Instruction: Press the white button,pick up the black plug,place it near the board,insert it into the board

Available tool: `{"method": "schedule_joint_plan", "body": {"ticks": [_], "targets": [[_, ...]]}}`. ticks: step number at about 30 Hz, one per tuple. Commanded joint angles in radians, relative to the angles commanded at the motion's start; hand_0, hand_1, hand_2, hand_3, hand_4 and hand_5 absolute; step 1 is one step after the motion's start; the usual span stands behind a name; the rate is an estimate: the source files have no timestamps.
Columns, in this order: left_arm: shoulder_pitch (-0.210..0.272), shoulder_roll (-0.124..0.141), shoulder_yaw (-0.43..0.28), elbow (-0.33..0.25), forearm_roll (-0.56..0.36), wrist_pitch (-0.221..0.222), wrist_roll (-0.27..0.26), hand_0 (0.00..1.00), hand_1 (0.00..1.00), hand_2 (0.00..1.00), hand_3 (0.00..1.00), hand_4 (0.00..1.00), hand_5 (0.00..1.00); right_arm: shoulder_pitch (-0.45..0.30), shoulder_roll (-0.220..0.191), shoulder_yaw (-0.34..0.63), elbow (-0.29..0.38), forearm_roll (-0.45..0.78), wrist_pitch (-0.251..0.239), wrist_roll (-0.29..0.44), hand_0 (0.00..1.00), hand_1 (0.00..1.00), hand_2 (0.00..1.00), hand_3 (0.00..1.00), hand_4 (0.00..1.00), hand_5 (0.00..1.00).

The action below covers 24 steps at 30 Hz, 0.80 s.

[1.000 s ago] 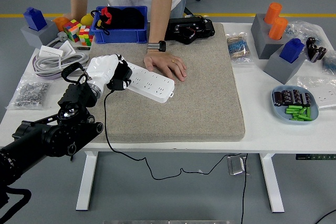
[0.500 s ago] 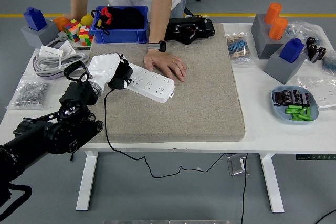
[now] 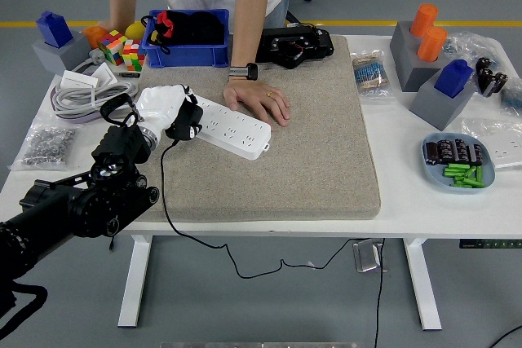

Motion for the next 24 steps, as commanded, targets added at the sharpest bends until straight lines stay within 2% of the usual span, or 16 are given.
{"method": "schedule_joint_plan", "body": {"ticks": [7,13,14,19,20,24], "targets": [[-0.004,0.009,0.006,-0.001,-0.01,-0.01,0.005,0.204,0.178,0.242,0.379,0.287,0.002,0.001,0.0,0.004,0.0,-0.001,0.0,0.0,0.769,0.674,0.652,0.605,0.65,0.417],[-0.003,0.01,0.001,0.001,-0.022,-0.04,0.003,0.215,0.193,0.252,0.399,0.304,0.002,0.001,0.0,0.004,0.0,-0.002,0.001,0.0,0.771,0.674,0.652,0.605,0.65,0.417],[-0.002,0.01,0.0,0.0,-0.024,-0.044,0.002,0.372,0.461,0.445,0.593,0.602,0.002,0.001,0.0,0.004,0.0,-0.002,0.001,0.0,0.773,0.674,0.652,0.605,0.65,0.417],[0.001,0.008,-0.007,-0.001,-0.031,-0.056,-0.017,0.372,0.461,0.445,0.593,0.602,0.002,0.0,0.002,0.006,0.001,-0.001,0.001,0.001,0.773,0.674,0.652,0.605,0.65,0.417],[0.002,0.008,-0.008,-0.002,-0.03,-0.055,-0.021,0.722,0.777,0.712,0.778,0.864,0.002,-0.001,0.002,0.005,0.0,-0.002,0.001,0.0,0.773,0.675,0.652,0.605,0.65,0.417],[0.005,0.008,-0.011,-0.001,-0.038,-0.047,-0.038,0.722,0.777,0.712,0.778,0.864,0.002,-0.003,0.002,0.005,-0.001,-0.002,0.001,0.0,0.773,0.675,0.652,0.605,0.65,0.417]]}}
